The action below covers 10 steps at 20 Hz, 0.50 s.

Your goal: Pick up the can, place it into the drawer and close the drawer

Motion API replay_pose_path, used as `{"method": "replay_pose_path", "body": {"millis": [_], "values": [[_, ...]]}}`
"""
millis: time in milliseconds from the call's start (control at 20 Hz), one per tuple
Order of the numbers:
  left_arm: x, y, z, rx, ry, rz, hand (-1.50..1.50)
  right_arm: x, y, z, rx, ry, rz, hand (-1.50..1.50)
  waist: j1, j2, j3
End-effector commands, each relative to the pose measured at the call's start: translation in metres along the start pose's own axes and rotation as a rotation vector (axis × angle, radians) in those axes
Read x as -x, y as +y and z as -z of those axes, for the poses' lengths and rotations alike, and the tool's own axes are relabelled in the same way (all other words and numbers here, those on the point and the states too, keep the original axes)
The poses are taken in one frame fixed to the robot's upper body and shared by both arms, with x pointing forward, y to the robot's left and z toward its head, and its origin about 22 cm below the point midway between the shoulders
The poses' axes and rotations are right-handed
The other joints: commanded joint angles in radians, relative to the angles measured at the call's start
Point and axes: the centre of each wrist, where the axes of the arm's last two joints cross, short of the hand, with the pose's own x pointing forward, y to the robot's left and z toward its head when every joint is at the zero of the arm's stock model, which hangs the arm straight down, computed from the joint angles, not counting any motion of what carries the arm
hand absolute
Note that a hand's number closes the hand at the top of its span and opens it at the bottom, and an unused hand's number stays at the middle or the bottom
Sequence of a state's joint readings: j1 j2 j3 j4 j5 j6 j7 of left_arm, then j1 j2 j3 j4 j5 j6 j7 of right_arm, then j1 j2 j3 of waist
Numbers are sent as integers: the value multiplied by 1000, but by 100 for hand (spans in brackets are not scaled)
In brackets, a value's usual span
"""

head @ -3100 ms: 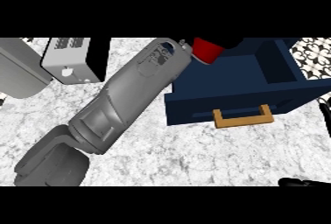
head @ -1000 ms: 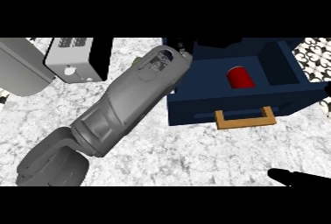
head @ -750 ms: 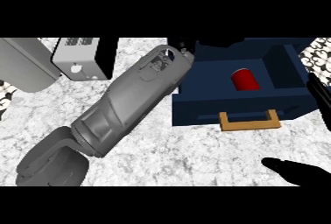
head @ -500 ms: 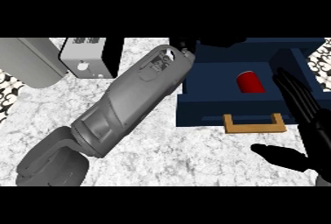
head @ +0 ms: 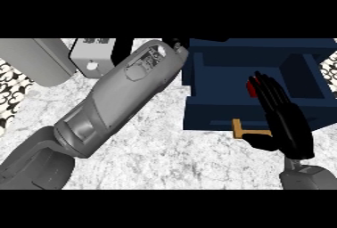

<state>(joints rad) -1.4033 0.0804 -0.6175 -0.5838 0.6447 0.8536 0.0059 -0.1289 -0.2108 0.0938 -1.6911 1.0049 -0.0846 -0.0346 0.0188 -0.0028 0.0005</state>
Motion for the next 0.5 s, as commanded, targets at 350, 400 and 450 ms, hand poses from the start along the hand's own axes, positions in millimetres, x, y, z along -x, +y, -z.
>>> {"method": "replay_pose_path", "body": {"millis": [350, 400, 450], "values": [[-15, 62, 7, 4, 5, 4, -150, 30, 63, 31, -5, 74, -77, -150, 29, -3, 0], [-17, 61, 10, -11, 5, 9, -150, 27, 65, 36, 15, 68, -65, -150, 11, 1, 0], [-7, 78, 9, -27, 6, 34, -150, 30, 65, 38, 17, 69, -87, -150, 29, -2, 0]]}}
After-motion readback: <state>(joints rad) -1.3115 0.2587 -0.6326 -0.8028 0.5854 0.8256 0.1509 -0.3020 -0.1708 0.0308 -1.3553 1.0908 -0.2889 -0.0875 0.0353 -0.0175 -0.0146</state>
